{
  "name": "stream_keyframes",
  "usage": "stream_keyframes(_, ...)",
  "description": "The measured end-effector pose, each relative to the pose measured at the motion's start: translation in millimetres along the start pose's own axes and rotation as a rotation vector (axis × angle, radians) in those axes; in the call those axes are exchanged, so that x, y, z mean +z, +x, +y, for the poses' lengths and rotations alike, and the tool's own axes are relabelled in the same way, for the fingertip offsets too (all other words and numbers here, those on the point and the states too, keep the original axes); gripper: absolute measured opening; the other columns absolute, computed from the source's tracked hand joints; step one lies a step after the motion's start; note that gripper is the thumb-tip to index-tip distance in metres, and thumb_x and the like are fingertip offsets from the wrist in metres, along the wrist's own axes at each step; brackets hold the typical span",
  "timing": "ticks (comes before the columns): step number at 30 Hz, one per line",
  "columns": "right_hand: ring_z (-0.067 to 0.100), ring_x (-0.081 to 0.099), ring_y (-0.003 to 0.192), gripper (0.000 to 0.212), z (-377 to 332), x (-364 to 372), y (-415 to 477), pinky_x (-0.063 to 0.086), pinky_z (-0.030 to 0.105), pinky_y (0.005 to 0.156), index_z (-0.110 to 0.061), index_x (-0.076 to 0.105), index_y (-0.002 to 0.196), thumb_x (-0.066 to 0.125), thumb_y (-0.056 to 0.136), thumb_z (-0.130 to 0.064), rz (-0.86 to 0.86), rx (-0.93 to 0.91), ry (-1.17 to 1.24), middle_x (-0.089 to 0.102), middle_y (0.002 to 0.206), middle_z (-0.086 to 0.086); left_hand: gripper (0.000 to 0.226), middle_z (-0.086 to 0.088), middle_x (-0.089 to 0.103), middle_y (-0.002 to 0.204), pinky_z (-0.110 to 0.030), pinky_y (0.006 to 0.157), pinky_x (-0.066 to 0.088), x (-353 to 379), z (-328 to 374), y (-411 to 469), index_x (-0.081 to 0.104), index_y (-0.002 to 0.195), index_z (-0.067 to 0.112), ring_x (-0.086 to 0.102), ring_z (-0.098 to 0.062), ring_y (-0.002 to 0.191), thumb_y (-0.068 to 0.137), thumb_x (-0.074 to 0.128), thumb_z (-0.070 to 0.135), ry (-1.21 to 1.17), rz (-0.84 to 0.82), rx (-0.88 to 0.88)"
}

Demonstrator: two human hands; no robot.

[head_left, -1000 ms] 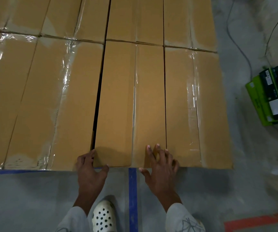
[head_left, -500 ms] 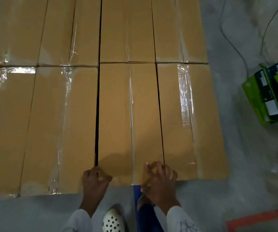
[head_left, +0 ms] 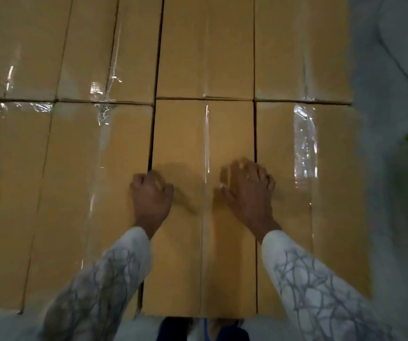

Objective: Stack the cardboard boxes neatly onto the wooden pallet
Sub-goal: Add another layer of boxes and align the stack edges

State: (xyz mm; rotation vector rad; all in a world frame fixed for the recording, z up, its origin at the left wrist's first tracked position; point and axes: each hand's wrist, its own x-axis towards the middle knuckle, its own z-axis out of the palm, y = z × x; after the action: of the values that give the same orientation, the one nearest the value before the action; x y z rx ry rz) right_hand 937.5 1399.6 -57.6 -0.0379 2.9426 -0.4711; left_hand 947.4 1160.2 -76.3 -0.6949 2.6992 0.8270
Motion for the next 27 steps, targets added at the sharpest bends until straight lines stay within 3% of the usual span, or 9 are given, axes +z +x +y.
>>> stream_keyframes(4, 0.037, 0.025, 0.148, 0.062, -6.6, 2.6, 82.6, 0.027, 0.055, 0.117, -0.019, 0.045, 0.149, 0.065, 0.096, -0.044, -0.029, 0.045, 0.046, 0.027, 0.164, 0.015, 0.054, -0.028, 0.060, 0.118, -0.043, 0.099, 0.046, -10.8, 33.7, 94.3, 0.068, 0.121, -0.001, 0.056, -0.043, 0.112, 0.082, 0.073, 0.036, -0.028, 0.013, 0.048)
stream_keyframes(6, 0.038, 0.020, 0.149, 0.064, -5.9, 6.0, 103.9, 0.023, 0.055, 0.119, -0.019, 0.040, 0.151, 0.063, 0.097, -0.045, -0.011, 0.089, 0.088, 0.021, 0.166, 0.016, 0.062, -0.028, 0.063, 0.116, -0.041, 0.096, 0.049, -17.1, 51.0, 128.3, 0.071, 0.117, 0.001, 0.058, -0.042, 0.110, 0.076, 0.065, 0.047, 0.000, 0.009, 0.080)
stream_keyframes(11, 0.037, 0.019, 0.151, 0.069, -3.5, 16.8, 111.9, 0.018, 0.053, 0.120, -0.020, 0.033, 0.157, 0.057, 0.099, -0.049, 0.033, 0.144, 0.083, 0.017, 0.168, 0.016, 0.062, -0.020, 0.068, 0.107, -0.048, 0.087, 0.059, -15.8, 62.6, 161.6, 0.075, 0.103, 0.009, 0.066, -0.039, 0.097, 0.062, 0.062, 0.055, -0.009, 0.022, 0.031)
stream_keyframes(15, 0.035, 0.016, 0.152, 0.073, -0.6, 17.5, 112.0, 0.018, 0.054, 0.121, -0.023, 0.027, 0.162, 0.051, 0.101, -0.055, 0.003, 0.157, 0.087, 0.015, 0.170, 0.012, 0.060, -0.021, 0.064, 0.111, -0.044, 0.086, 0.056, -15.8, 63.4, 148.1, 0.072, 0.109, 0.006, 0.062, -0.039, 0.101, 0.065, 0.069, 0.047, -0.022, 0.004, 0.032)
stream_keyframes(20, 0.031, 0.011, 0.154, 0.074, -1.0, 10.3, 116.3, 0.019, 0.055, 0.118, -0.027, 0.033, 0.158, 0.059, 0.095, -0.058, -0.028, 0.195, 0.124, 0.014, 0.170, 0.007, 0.058, -0.010, 0.068, 0.111, -0.037, 0.088, 0.056, -19.0, 66.5, 156.8, 0.072, 0.119, 0.024, 0.067, -0.026, 0.098, 0.066, 0.073, 0.046, -0.192, 0.017, -0.038)
stream_keyframes(23, 0.029, 0.007, 0.154, 0.075, 1.2, 3.4, 128.5, 0.022, 0.057, 0.114, -0.030, 0.044, 0.146, 0.073, 0.084, -0.061, -0.052, 0.242, 0.163, 0.011, 0.170, 0.006, 0.053, -0.004, 0.068, 0.103, -0.027, 0.087, 0.050, -20.5, 79.4, 161.5, 0.069, 0.126, 0.024, 0.064, -0.018, 0.096, 0.077, 0.080, 0.040, -0.308, 0.034, -0.057)
stream_keyframes(25, 0.029, 0.007, 0.154, 0.079, 3.7, -0.1, 136.5, 0.024, 0.058, 0.111, -0.031, 0.046, 0.140, 0.078, 0.076, -0.064, -0.078, 0.262, 0.168, 0.008, 0.170, 0.004, 0.028, 0.000, 0.062, 0.094, -0.021, 0.082, 0.044, -17.0, 82.5, 164.6, 0.071, 0.108, 0.029, 0.058, -0.012, 0.088, 0.082, 0.082, 0.030, -0.393, 0.060, -0.074)
stream_keyframes(27, 0.029, 0.008, 0.154, 0.081, 5.3, -2.4, 140.1, 0.026, 0.058, 0.110, -0.031, 0.046, 0.136, 0.081, 0.072, -0.065, -0.094, 0.263, 0.162, 0.008, 0.171, 0.003, 0.023, 0.000, 0.058, 0.090, -0.016, 0.074, 0.045, -13.4, 80.9, 163.4, 0.065, 0.092, 0.035, 0.054, -0.010, 0.081, 0.081, 0.083, 0.027, -0.428, 0.058, -0.067)
